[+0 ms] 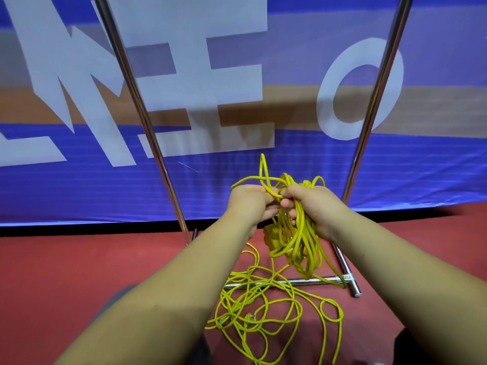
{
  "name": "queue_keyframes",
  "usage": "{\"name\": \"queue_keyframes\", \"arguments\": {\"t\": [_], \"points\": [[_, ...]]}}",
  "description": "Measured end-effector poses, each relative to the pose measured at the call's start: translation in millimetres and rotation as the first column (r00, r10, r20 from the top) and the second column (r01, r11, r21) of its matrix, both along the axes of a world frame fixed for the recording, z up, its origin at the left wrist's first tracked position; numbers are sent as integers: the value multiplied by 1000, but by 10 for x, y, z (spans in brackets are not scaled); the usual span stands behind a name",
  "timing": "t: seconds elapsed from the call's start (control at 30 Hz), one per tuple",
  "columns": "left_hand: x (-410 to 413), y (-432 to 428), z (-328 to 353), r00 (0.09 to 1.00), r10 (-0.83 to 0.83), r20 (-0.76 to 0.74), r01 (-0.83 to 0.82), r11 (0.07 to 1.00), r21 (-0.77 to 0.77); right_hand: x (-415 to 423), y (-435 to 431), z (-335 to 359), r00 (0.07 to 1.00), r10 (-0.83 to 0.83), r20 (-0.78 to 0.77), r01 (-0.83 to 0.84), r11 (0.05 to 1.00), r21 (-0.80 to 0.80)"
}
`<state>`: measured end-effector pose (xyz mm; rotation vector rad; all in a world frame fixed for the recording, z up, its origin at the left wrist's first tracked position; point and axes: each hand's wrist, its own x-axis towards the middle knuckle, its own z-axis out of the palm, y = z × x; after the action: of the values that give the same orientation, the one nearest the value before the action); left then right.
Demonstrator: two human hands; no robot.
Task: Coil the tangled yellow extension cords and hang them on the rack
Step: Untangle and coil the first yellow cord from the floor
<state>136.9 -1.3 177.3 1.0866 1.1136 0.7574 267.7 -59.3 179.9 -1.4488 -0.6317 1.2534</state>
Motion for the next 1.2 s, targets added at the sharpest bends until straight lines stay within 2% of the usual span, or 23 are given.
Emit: {"name": "queue_keyframes", "arguments": {"t": [0.17, 0.37, 0.43, 0.6, 0.67, 0.73, 0.77, 0.8, 0.83, 0.87, 0.9, 0.93, 1.0, 1.03, 1.13, 1.2], "points": [[-17, 35, 99, 974, 137, 180, -102, 977, -189, -38, -29, -9, 998, 40, 50, -37, 998, -46], [-2, -40, 283, 937, 104, 333, -49, 984, -170, -75, -38, -48, 998, -53, 27, 54, 998, -30], [25, -45, 285, 946, 74, 317, -41, 993, -107, -87, -46, -80, 997, -76, 4, 76, 997, -20], [19, -31, 163, 993, -95, 73, 84, 987, 141, -155, -53, -155, 996, -82, 17, 82, 996, 21], [8, -9, 133, 997, -81, -2, 80, 979, 189, -165, -50, -171, 996, -82, 45, 81, 996, 32], [-8, 65, 94, 989, -32, -145, 68, 966, 251, -170, -39, -174, 995, -77, 66, 76, 997, 26], [-31, 112, 105, 958, 3, -286, 84, 952, 293, -171, -29, -174, 994, -78, 74, 77, 997, 16], [-74, 171, 129, 878, 74, -472, 111, 929, 352, -169, -15, -182, 993, -85, 82, 85, 996, 1], [-148, 233, 173, 736, 181, -653, 147, 898, 414, -163, 1, -198, 991, -95, 91, 97, 995, -17], [-240, 303, 216, 621, 264, -738, 168, 875, 454, -157, 14, -221, 990, -104, 99, 108, 994, -34], [-329, 377, 246, 602, 283, -746, 181, 862, 473, -149, 27, -252, 989, -110, 102, 116, 992, -50], [-406, 449, 250, 674, 231, -702, 198, 859, 472, -143, 38, -287, 989, -112, 101, 119, 991, -66], [-482, 481, 229, 893, 52, -446, 139, 913, 384, -139, 56, -350, 989, -108, 101, 118, 988, -100], [-481, 472, 209, 949, 3, -316, 102, 944, 313, -143, 62, -371, 989, -101, 104, 112, 987, -114], [-428, 454, 231, 996, 10, -84, 8, 977, 213, -189, 74, -394, 991, -67, 117, 82, 988, -132], [-414, 465, 279, 993, 50, 107, -61, 992, 106, -224, 84, -388, 992, -45, 122, 61, 989, -135]]}}
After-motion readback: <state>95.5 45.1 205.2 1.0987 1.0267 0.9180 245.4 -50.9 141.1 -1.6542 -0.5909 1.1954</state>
